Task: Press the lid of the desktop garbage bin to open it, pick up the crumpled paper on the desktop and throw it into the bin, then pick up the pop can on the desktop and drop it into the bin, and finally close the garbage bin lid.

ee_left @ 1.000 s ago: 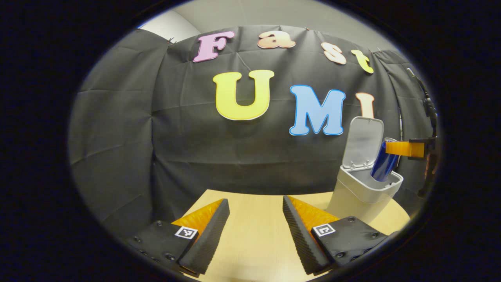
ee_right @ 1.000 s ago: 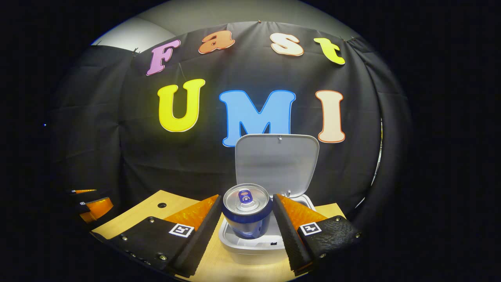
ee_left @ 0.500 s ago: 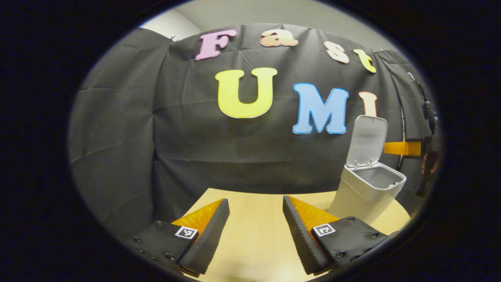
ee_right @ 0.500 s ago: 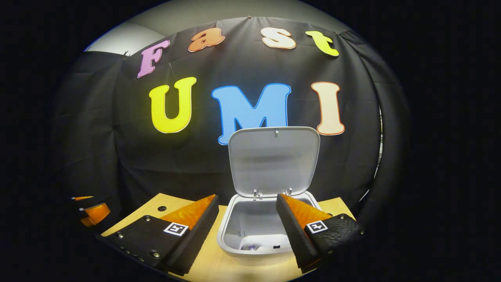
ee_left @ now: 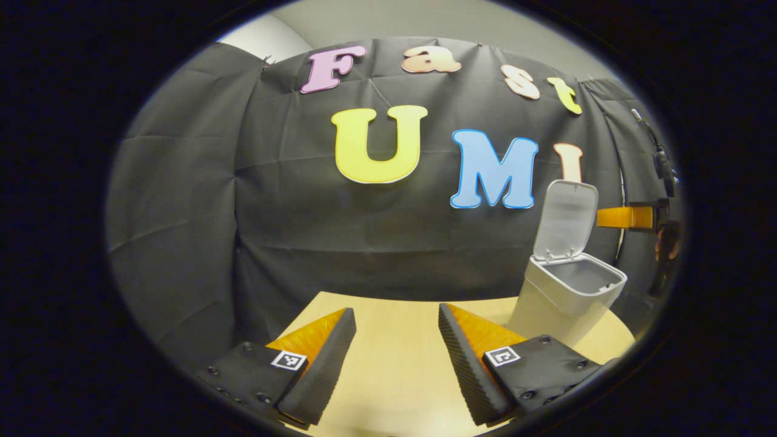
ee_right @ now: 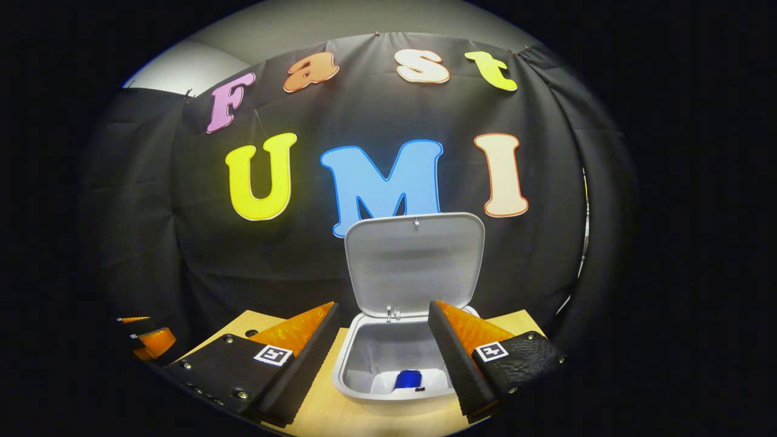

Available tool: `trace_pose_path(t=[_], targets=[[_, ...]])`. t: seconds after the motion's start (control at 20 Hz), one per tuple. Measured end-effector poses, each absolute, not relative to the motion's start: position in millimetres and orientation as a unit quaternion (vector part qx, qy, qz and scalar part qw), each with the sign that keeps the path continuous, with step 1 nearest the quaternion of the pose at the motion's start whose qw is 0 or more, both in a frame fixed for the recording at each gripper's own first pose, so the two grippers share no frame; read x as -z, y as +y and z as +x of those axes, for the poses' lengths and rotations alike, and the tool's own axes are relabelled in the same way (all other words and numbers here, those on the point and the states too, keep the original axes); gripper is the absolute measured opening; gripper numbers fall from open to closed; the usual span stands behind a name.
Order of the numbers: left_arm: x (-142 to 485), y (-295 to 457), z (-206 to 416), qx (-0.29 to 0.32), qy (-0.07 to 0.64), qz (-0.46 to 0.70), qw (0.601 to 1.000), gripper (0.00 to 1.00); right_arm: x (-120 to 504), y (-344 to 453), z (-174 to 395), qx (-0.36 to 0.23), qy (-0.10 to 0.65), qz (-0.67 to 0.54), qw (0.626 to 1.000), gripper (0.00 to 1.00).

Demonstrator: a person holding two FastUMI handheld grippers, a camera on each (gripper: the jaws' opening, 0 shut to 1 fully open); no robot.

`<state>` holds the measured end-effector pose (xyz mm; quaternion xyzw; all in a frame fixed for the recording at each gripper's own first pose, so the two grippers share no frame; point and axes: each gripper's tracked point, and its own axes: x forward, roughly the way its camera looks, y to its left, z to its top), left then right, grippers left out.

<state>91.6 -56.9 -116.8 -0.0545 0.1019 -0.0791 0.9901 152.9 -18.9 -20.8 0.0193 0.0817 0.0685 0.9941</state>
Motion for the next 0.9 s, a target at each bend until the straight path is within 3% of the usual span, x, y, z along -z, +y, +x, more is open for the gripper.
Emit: trace_pose_path(t=[0.35, 0.6, 0.65, 0.75, 0.8, 0.85, 0.9], targets=[[117, -55, 90, 0.079, 0.107, -0.051, 0.990, 0.99, -32, -22, 174, -0.067, 0.031, 0.011, 0.997, 0.94], [118, -53, 90, 0.072, 0.113, -0.054, 0.990, 0.91, -63, -23, 190, -0.056, -0.003, -0.003, 0.998, 0.94], [118, -53, 91, 0.069, 0.114, -0.055, 0.990, 0.99, -67, -25, 195, -0.049, -0.009, -0.008, 0.999, 0.94], [117, -51, 90, 0.063, 0.117, -0.057, 0.989, 0.99, -73, -31, 206, -0.027, -0.019, -0.023, 0.999, 0.94], [117, -51, 90, 0.059, 0.118, -0.057, 0.990, 0.91, -75, -33, 211, -0.018, -0.025, -0.029, 0.999, 0.93], [117, -50, 91, 0.054, 0.119, -0.058, 0.990, 0.91, -78, -34, 216, -0.011, -0.031, -0.035, 0.999, 0.93], [117, -50, 90, 0.049, 0.119, -0.060, 0.990, 0.99, -82, -34, 222, -0.005, -0.039, -0.041, 0.998, 0.93]])
